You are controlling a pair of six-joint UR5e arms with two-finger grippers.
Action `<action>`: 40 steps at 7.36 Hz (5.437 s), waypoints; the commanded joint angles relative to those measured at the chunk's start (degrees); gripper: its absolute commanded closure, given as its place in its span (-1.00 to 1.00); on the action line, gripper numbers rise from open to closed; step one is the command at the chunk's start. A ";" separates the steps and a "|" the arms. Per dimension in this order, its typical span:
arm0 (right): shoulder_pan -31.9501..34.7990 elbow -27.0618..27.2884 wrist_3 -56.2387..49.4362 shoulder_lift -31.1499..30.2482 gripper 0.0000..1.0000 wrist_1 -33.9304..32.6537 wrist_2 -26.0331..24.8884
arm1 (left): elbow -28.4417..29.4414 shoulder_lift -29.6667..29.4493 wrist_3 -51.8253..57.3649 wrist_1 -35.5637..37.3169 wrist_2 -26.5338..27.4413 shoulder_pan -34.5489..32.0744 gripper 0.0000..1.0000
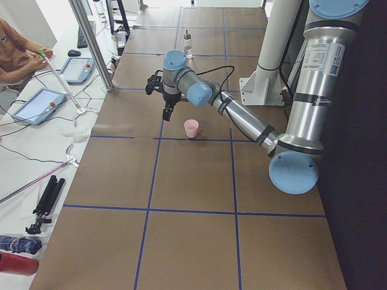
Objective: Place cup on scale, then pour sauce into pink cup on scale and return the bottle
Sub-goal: 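Move the left gripper down toward the pink paper cup, then close the left gripper around the pink cup's rim, then carry the pink cup with the left gripper onto the scale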
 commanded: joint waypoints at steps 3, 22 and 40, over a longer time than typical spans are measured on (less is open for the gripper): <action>-0.44 0.06 1.96 1.01 -1.00 0.04 -0.03 | 4.52 0.33 -16.67 -2.12 5.08 7.53 -1.00; -0.35 1.11 4.35 1.45 -1.00 -0.05 2.08 | 7.94 3.85 -36.75 -9.68 15.54 21.77 0.28; -1.41 3.05 6.46 -1.18 -1.00 7.16 2.79 | 20.40 -35.60 -58.10 10.28 18.77 29.23 1.00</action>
